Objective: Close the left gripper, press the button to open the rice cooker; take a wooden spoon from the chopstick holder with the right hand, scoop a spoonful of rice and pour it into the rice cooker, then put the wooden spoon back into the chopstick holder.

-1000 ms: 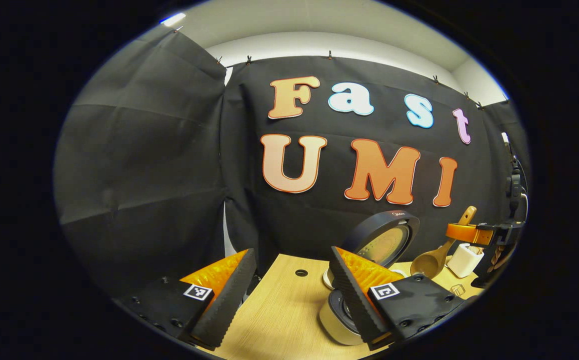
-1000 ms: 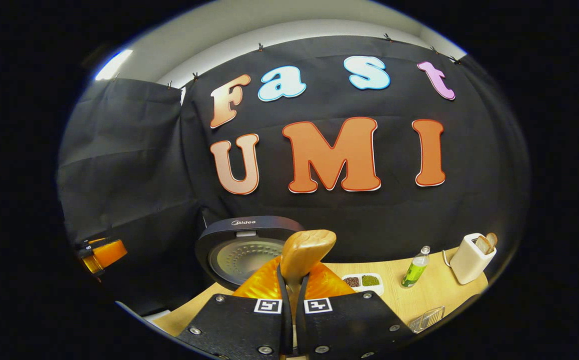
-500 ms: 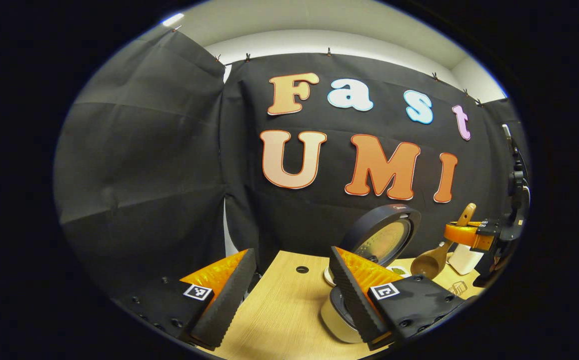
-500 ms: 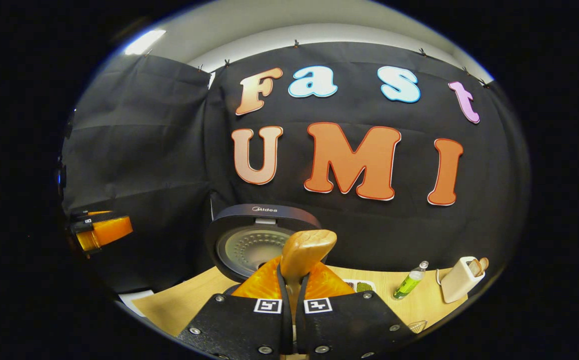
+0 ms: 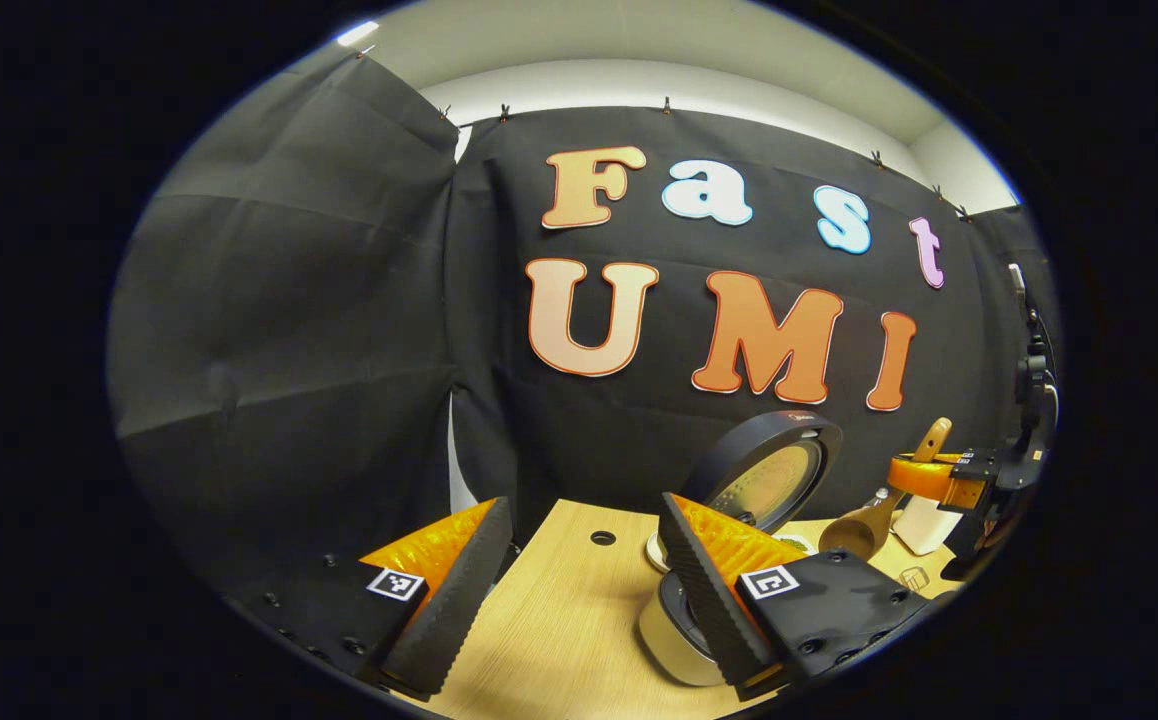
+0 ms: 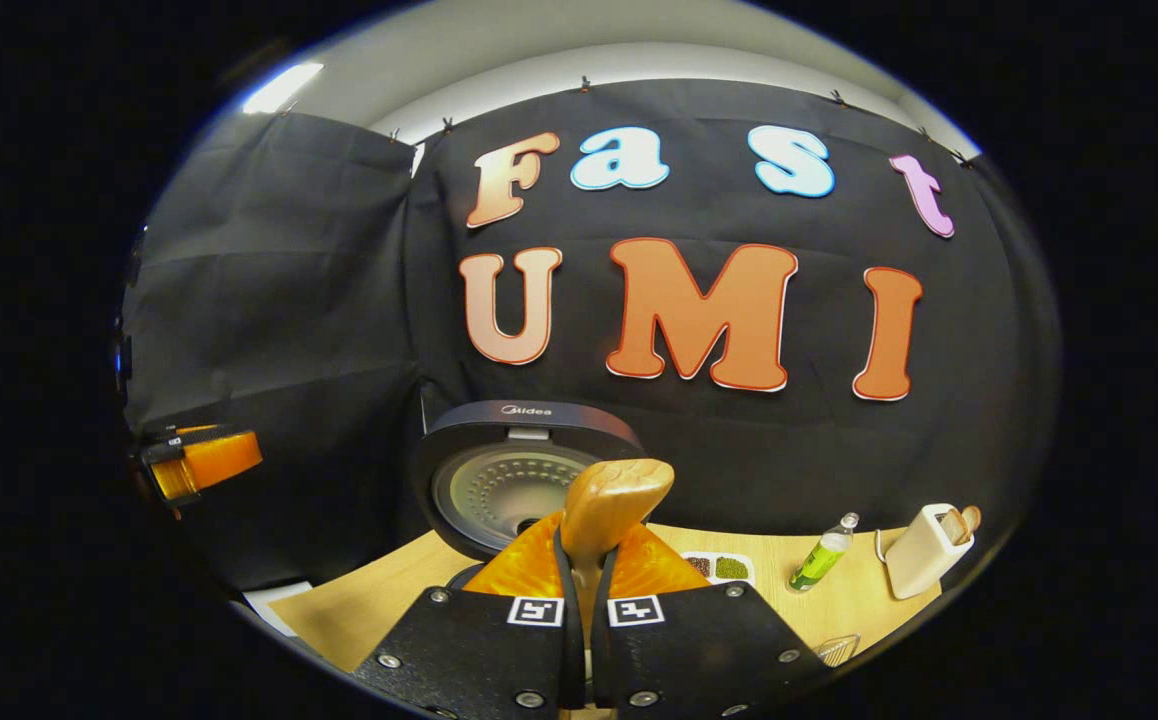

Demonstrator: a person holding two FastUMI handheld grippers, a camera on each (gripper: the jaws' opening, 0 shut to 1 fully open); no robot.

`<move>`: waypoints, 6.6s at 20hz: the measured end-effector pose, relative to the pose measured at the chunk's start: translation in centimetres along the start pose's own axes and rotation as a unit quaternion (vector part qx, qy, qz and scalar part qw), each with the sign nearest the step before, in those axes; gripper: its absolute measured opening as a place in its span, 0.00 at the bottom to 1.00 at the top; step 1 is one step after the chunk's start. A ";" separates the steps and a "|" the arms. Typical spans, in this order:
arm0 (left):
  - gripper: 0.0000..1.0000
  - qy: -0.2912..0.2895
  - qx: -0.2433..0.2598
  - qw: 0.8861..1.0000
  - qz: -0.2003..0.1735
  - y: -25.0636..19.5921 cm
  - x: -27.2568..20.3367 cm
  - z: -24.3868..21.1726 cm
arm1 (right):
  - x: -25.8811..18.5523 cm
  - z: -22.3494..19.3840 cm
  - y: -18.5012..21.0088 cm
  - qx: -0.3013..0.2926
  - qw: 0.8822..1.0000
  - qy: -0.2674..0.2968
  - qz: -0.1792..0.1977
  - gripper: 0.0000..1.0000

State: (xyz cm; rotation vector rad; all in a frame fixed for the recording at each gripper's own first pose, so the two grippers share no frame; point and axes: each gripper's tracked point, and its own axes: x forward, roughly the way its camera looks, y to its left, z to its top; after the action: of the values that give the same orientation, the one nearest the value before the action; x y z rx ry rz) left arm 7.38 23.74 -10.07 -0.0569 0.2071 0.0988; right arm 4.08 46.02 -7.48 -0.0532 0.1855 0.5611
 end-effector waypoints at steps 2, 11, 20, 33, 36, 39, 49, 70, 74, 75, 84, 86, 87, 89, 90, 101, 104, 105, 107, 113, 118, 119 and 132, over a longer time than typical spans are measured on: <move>0.97 -0.001 0.000 1.000 -0.002 -0.2 0.0 0.0 | -0.5 0.5 -1.6 0.025 1.000 -0.005 -0.013 0.02; 0.96 0.000 -0.006 1.000 -0.029 -3.4 1.2 -0.1 | -5.9 0.5 -14.2 0.093 0.987 -0.026 -0.126 0.02; 0.96 0.003 -0.005 1.000 -0.025 -7.6 0.8 -0.2 | -10.9 -6.1 -28.6 0.163 0.959 -0.008 -0.232 0.02; 0.97 0.003 0.020 0.999 0.039 -10.1 -3.2 0.3 | -8.6 -21.9 -34.6 0.251 0.936 0.089 -0.230 0.02; 0.96 0.005 0.017 0.999 0.048 -10.5 -3.7 0.2 | -7.6 -23.8 -34.3 0.277 0.931 0.098 -0.214 0.04; 0.97 0.006 0.025 0.998 0.055 -11.0 -4.1 0.0 | -7.0 -24.8 -34.7 0.297 0.927 0.090 -0.211 0.08; 0.99 -0.003 0.036 0.998 0.047 -13.7 -3.6 0.4 | -10.8 -23.4 -38.8 0.269 0.927 0.099 -0.244 0.42; 0.96 0.016 0.052 0.999 0.005 -22.8 18.4 6.2 | -18.0 -4.4 -40.2 0.099 0.960 0.014 -0.262 0.95; 0.97 0.041 0.049 0.998 0.004 -22.9 21.1 3.6 | -17.6 -3.8 -40.2 0.086 0.963 0.012 -0.257 0.94; 0.97 0.044 0.047 0.998 0.007 -22.7 21.5 3.0 | -17.4 -3.5 -40.1 0.086 0.963 0.009 -0.254 0.94; 0.98 0.037 0.052 0.998 0.011 -22.7 18.1 0.6 | -15.6 -1.2 -39.8 0.089 0.972 -0.019 -0.216 0.95; 0.98 0.039 0.051 0.998 0.010 -23.0 16.2 0.0 | -15.4 -1.0 -39.3 0.089 0.975 -0.022 -0.202 0.94; 0.99 0.040 0.050 0.998 0.009 -23.2 15.3 -0.3 | -15.5 -1.1 -39.2 0.085 0.977 -0.022 -0.196 0.94; 1.00 0.046 0.049 0.998 0.007 -23.8 13.4 -1.5 | -15.4 -1.0 -38.9 0.080 0.979 -0.022 -0.188 0.95; 1.00 0.051 0.049 0.998 0.005 -24.0 12.4 -2.2 | -15.5 -1.1 -38.8 0.081 0.979 -0.023 -0.183 0.95; 0.98 0.118 0.035 0.992 0.016 -24.2 4.9 -14.4 | -15.9 -2.8 -38.1 0.092 0.985 -0.007 -0.145 0.94; 1.00 0.098 0.051 0.994 0.021 -24.3 4.1 -16.3 | -16.2 -3.5 -38.5 0.091 0.985 0.000 -0.147 0.94; 0.99 0.087 0.051 0.995 0.023 -24.2 3.9 -16.7 | -16.1 -3.7 -38.6 0.093 0.985 0.002 -0.148 0.94; 1.00 0.072 0.054 0.996 0.024 -24.3 3.5 -17.7 | -16.3 -4.3 -38.7 0.100 0.984 0.009 -0.147 0.94; 1.00 0.099 0.071 0.992 0.030 -24.7 2.8 -20.7 | -16.3 -5.1 -38.6 0.095 0.985 0.021 -0.145 0.94; 0.99 0.091 0.068 0.993 0.033 -24.7 2.6 -20.8 | -15.9 -5.5 -38.2 0.096 0.985 0.027 -0.142 0.95; 1.00 0.086 0.060 0.994 0.034 -24.6 2.6 -20.8 | -15.9 -5.6 -38.0 0.095 0.985 0.029 -0.141 0.95; 1.00 0.046 0.077 0.995 0.040 -25.0 2.7 -21.1 | -16.8 -6.5 -37.0 0.061 0.986 0.048 -0.147 0.95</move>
State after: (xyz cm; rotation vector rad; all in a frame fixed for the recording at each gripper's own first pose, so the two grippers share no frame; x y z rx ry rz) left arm 8.30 -2.26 -30.08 0.1002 0.3089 0.1595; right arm 8.86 5.28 -10.69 0.0120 0.3004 0.2511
